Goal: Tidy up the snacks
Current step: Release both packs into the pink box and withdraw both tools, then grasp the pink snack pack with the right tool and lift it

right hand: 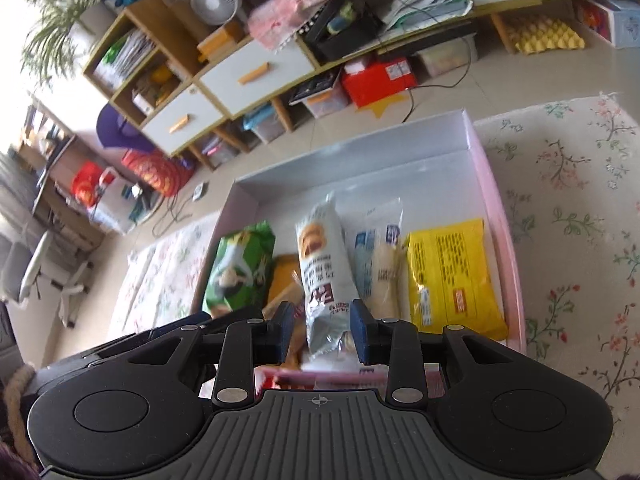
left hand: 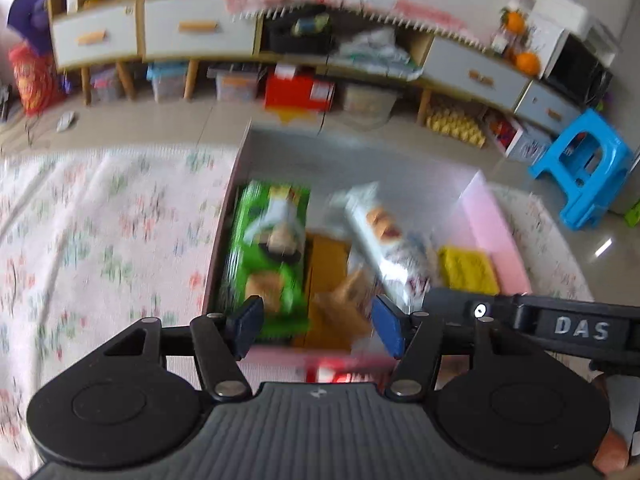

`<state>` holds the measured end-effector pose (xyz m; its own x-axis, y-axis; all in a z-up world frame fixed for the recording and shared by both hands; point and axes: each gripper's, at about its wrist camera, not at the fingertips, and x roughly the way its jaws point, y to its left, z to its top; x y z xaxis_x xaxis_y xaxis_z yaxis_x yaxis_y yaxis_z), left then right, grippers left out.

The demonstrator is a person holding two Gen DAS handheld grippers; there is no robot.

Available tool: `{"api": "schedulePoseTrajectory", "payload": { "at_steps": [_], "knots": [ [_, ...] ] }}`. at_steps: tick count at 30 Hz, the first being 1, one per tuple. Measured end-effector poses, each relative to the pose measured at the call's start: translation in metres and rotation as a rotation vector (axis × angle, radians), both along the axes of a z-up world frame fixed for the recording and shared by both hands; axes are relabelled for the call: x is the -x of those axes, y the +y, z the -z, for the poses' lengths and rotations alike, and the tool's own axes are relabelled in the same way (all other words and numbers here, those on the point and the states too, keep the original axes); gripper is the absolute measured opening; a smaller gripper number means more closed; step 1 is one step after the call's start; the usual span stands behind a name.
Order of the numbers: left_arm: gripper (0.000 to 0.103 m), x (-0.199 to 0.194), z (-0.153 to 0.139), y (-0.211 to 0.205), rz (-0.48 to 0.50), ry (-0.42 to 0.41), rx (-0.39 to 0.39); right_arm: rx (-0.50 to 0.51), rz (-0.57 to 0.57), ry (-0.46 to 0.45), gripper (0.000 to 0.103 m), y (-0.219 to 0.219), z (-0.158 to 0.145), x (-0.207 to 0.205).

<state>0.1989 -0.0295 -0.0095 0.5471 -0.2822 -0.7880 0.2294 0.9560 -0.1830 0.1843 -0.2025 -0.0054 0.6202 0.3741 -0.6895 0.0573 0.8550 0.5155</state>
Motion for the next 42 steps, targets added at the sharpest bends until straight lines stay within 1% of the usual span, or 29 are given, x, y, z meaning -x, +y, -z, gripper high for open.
{"api": "schedulePoseTrajectory", "payload": {
  "at_steps": [1, 2, 6, 8, 10, 11, 14, 15, 16, 17, 18, 19, 21, 22, 23, 24, 25, 26, 27, 29, 31, 33, 35, 36, 38, 40, 42],
  "knots": [
    [0.053, 0.002, 0.0, 0.003, -0.007, -0.017, 0.01, -0.003, -0.018, -0.008, 0.032, 0.003, 0.001, 0.002],
    [0.052, 0.003, 0.0, 0.005, -0.007, -0.016, 0.014, -0.006, -0.033, -0.014, 0.032, 0.006, 0.002, 0.003],
    [0.053, 0.005, -0.003, 0.013, -0.013, 0.024, 0.074, -0.061, -0.051, -0.015, 0.032, 0.006, 0.0, 0.004],
    [0.054, 0.009, -0.003, 0.01, 0.009, 0.021, 0.06, -0.035, -0.046, -0.009, 0.032, 0.005, -0.004, 0.004],
    [0.054, 0.013, -0.003, 0.003, 0.039, 0.014, 0.016, -0.027, -0.034, 0.008, 0.032, 0.001, -0.006, 0.003],
    [0.054, 0.014, -0.005, 0.003, 0.042, 0.011, 0.018, -0.037, -0.025, 0.019, 0.032, -0.002, -0.007, 0.004],
    [0.057, 0.015, -0.014, 0.009, 0.038, 0.015, 0.072, -0.055, -0.011, 0.017, 0.032, -0.009, -0.02, 0.012],
    [0.059, 0.016, -0.017, 0.011, 0.032, 0.005, 0.071, -0.047, -0.011, 0.007, 0.032, -0.011, -0.028, 0.016],
    [0.065, 0.019, -0.02, 0.013, 0.021, -0.01, 0.064, -0.032, -0.014, -0.004, 0.032, -0.011, -0.035, 0.021],
    [0.068, 0.021, -0.024, 0.016, 0.004, -0.023, 0.051, -0.012, -0.017, -0.016, 0.034, -0.012, -0.042, 0.026],
    [0.072, 0.024, -0.027, 0.018, -0.017, -0.041, 0.038, 0.018, -0.018, -0.018, 0.04, -0.013, -0.047, 0.031],
    [0.075, 0.028, -0.031, 0.021, -0.04, -0.058, 0.03, 0.059, -0.011, -0.013, 0.041, -0.014, -0.052, 0.036],
    [0.079, 0.036, -0.036, 0.027, -0.075, -0.079, 0.017, 0.128, -0.012, -0.019, 0.042, -0.014, -0.06, 0.049],
    [0.086, 0.039, -0.038, 0.029, -0.096, -0.078, 0.011, 0.155, -0.021, -0.021, 0.042, -0.015, -0.064, 0.054],
    [0.09, 0.044, -0.04, 0.03, -0.121, -0.073, 0.004, 0.179, -0.03, -0.021, 0.042, -0.015, -0.067, 0.061],
    [0.093, 0.049, -0.042, 0.033, -0.141, -0.07, 0.0, 0.202, -0.04, -0.02, 0.044, -0.015, -0.07, 0.069],
    [0.094, 0.055, -0.043, 0.034, -0.152, -0.069, -0.002, 0.218, -0.056, -0.027, 0.048, -0.015, -0.072, 0.076],
    [0.095, 0.06, -0.044, 0.035, -0.155, -0.072, -0.009, 0.234, -0.081, -0.036, 0.057, -0.014, -0.074, 0.084],
    [0.099, 0.066, -0.045, 0.035, -0.158, -0.08, -0.023, 0.254, -0.11, -0.035, 0.069, -0.011, -0.074, 0.089],
    [0.101, 0.08, -0.044, 0.032, -0.177, -0.093, -0.063, 0.31, -0.125, 0.004, 0.076, -0.006, -0.071, 0.097],
    [0.102, 0.088, -0.041, 0.027, -0.156, -0.093, -0.106, 0.327, -0.101, 0.036, 0.076, -0.006, -0.066, 0.106],
    [0.102, 0.097, -0.038, 0.025, -0.136, -0.064, -0.146, 0.297, -0.098, 0.055, 0.076, -0.008, -0.065, 0.118],
    [0.102, 0.108, -0.036, 0.027, -0.138, -0.065, -0.159, 0.268, -0.118, 0.039, 0.077, -0.009, -0.067, 0.134],
    [0.103, 0.114, -0.035, 0.029, -0.137, -0.074, -0.162, 0.266, -0.121, 0.026, 0.085, -0.009, -0.067, 0.14],
    [0.103, 0.119, -0.031, 0.03, -0.135, -0.066, -0.175, 0.295, -0.117, 0.028, 0.095, -0.007, -0.061, 0.149],
    [0.102, 0.118, -0.027, 0.031, -0.137, -0.046, -0.168, 0.332, -0.131, 0.084, 0.095, -0.001, -0.045, 0.148],
    [0.102, 0.114, -0.024, 0.03, -0.133, -0.027, -0.162, 0.34, -0.169, 0.163, 0.095, 0.004, -0.028, 0.142]
  ]
}}
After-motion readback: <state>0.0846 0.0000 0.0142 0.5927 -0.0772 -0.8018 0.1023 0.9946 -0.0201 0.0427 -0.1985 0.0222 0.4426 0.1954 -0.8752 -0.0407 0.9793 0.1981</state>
